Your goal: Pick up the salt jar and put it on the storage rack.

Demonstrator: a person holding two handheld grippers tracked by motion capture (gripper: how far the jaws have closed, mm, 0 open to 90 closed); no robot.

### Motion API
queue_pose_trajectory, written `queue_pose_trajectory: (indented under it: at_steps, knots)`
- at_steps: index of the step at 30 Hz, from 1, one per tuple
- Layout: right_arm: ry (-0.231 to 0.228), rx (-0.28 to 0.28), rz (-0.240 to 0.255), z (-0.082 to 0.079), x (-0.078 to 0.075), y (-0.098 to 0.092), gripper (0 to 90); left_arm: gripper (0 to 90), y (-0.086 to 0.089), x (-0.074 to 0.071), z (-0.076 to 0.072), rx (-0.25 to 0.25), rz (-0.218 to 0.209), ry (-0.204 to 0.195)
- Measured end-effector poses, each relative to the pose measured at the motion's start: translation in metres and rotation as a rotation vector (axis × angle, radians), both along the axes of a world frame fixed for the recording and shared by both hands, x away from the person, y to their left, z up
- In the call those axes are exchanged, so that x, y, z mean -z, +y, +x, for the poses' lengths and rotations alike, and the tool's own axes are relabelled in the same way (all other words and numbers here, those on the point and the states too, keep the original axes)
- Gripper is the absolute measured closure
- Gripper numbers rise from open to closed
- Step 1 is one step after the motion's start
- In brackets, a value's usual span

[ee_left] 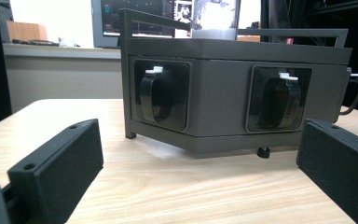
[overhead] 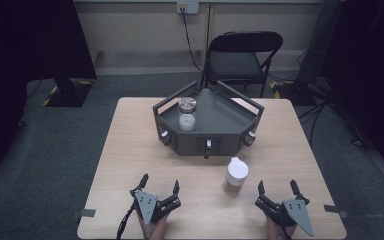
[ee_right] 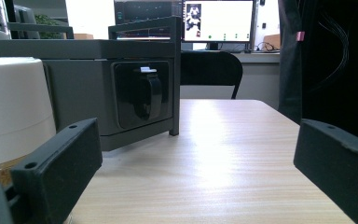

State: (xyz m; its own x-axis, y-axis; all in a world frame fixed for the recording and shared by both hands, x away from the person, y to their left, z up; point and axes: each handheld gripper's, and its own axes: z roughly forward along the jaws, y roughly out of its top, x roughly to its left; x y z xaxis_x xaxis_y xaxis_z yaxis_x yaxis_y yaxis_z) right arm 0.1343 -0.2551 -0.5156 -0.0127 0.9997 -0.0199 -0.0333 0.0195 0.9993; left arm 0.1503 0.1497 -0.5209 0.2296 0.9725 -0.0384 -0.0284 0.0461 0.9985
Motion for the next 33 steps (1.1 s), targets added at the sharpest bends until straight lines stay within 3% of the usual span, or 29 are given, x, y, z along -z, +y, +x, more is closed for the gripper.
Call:
queue_pose_trajectory:
  at_steps: [3,9,33]
  knots:
    - [0.000,0.001,0.000,0.000,0.000,0.000,0.0,0.0,-0.007,-0.002,-0.001,-0.025,0.036,0.008]
    - [0.001,0.002,-0.001,0.000,0.000,0.000,0.0,0.4,-0.013,-0.002,-0.002,-0.060,0.030,0.004]
    - [0.000,0.002,-0.001,0.000,0.000,0.000,0.0,0.2,-0.012,-0.002,-0.001,-0.059,0.028,0.008]
